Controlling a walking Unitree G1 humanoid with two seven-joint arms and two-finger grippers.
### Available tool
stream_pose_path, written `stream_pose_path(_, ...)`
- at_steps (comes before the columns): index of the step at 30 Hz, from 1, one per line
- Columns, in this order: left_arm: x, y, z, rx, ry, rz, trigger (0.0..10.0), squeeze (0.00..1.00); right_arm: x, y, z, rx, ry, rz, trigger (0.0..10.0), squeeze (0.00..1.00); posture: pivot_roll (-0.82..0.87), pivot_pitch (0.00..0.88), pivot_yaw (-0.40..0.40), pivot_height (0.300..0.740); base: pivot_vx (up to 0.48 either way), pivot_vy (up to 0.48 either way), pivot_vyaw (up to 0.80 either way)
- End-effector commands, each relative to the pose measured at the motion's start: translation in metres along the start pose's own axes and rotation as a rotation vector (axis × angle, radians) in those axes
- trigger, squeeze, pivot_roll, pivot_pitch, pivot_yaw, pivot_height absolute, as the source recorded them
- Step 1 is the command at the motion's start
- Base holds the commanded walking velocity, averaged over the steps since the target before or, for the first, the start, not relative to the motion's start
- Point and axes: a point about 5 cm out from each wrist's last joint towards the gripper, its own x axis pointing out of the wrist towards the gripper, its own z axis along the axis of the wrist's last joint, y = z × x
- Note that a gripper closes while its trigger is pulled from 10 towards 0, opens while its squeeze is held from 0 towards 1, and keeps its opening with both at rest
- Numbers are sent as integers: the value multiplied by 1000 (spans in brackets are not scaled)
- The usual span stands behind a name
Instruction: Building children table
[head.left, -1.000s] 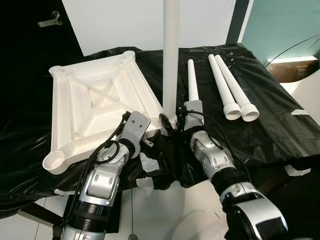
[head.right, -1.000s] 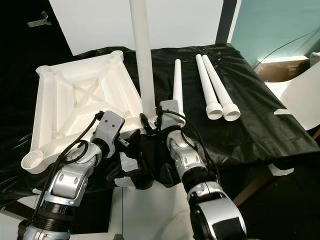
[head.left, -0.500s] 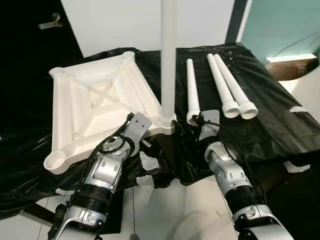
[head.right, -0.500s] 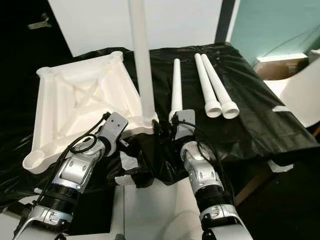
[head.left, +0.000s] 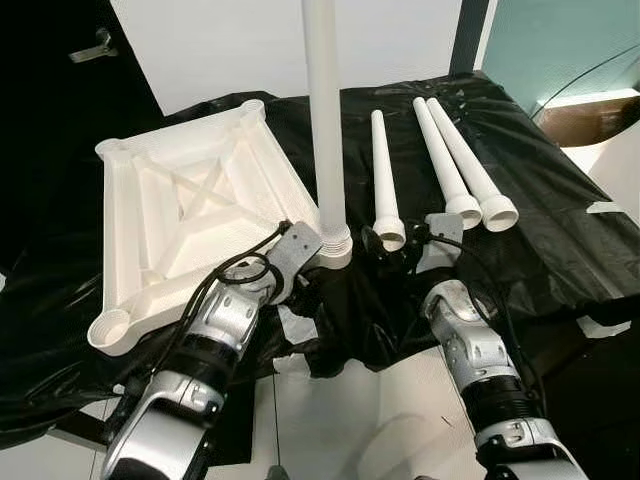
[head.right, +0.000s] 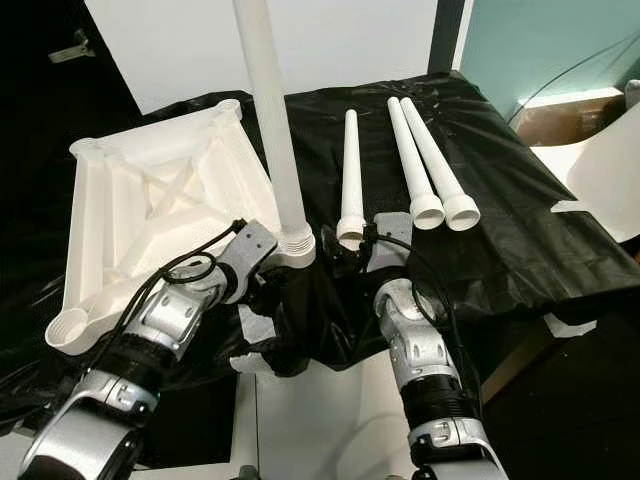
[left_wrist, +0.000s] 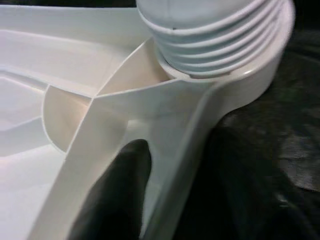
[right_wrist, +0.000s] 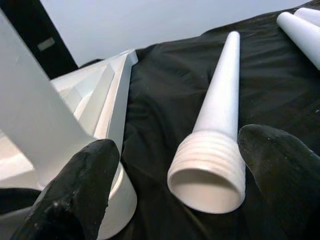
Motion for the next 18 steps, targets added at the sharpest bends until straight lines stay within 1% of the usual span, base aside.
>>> stream_pose_path(1,4,-5,-8,43,49,-97,0,0,-1,-2,0,9,8,-16,10000,0,-49,48,107,740,0,0,0)
stream_pose_path(2,5,-6,-7,60,54,-126,0,0,-1,-4,0,7,6,-24,10000,0,-51,50,112,740,0,0,0)
stream_pose_path(4,5,-6,-7,60,54,-126,0,0,-1,-4,0,7,6,-24,10000,0,-51,50,112,740,0,0,0)
stream_pose_path(5,5,-9,-5,107,61,-194,0,0,-3,-8,2,3,2,-34,10000,0,-53,53,120,740,0,0,0)
stream_pose_path(7,5,-9,-5,107,61,-194,0,0,-3,-8,2,3,2,-34,10000,0,-53,53,120,740,0,0,0)
stream_pose_path(8,2,-11,-5,140,59,-236,0,0,-4,-8,2,-1,2,-29,10000,0,-54,54,123,740,0,0,0)
stream_pose_path(9,2,-11,-5,140,59,-236,0,0,-4,-8,2,-1,2,-29,10000,0,-54,54,123,740,0,0,0)
stream_pose_path(10,-1,-13,-5,165,54,-280,0,0,-5,-8,2,-4,3,-14,10000,0,-54,54,127,740,0,0,0)
stream_pose_path(12,-11,-18,-8,210,38,-376,0,0,-11,-6,2,-12,4,57,10000,0,-52,54,130,740,0,0,0)
stream_pose_path(13,-15,-20,-9,223,32,-406,0,0,-13,-5,2,-15,6,85,10000,0,-52,54,130,740,0,0,0)
stream_pose_path(16,-19,-21,-10,237,22,-429,0,0,-17,-6,2,-22,5,107,10000,0,-52,54,130,740,0,0,0)
stream_pose_path(18,-26,-24,-13,263,5,-467,0,0,-27,-11,1,-37,17,156,10000,0,-52,54,130,740,0,0,0)
